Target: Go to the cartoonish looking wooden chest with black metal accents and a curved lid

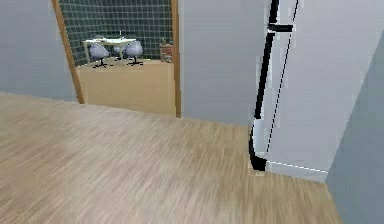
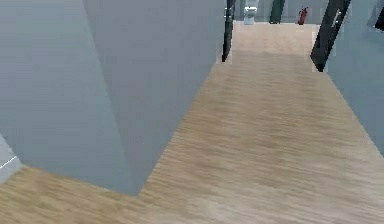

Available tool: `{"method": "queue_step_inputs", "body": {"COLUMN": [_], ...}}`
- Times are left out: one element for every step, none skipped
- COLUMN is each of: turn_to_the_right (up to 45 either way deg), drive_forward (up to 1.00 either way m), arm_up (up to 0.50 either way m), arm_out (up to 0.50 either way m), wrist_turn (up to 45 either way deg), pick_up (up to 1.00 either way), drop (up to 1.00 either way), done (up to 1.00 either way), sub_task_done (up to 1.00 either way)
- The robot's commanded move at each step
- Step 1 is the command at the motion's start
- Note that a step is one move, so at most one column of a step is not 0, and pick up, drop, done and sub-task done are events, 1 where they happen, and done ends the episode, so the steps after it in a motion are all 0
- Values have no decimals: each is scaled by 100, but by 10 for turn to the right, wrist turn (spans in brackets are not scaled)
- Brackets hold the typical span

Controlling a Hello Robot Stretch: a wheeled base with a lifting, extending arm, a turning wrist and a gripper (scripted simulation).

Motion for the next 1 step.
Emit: {"method": "queue_step_inputs", "body": {"turn_to_the_right": [0], "drive_forward": [5], "arm_up": [0], "arm_out": [0], "wrist_turn": [0], "pick_up": [0], "drop": [0], "done": [0], "sub_task_done": [0]}}
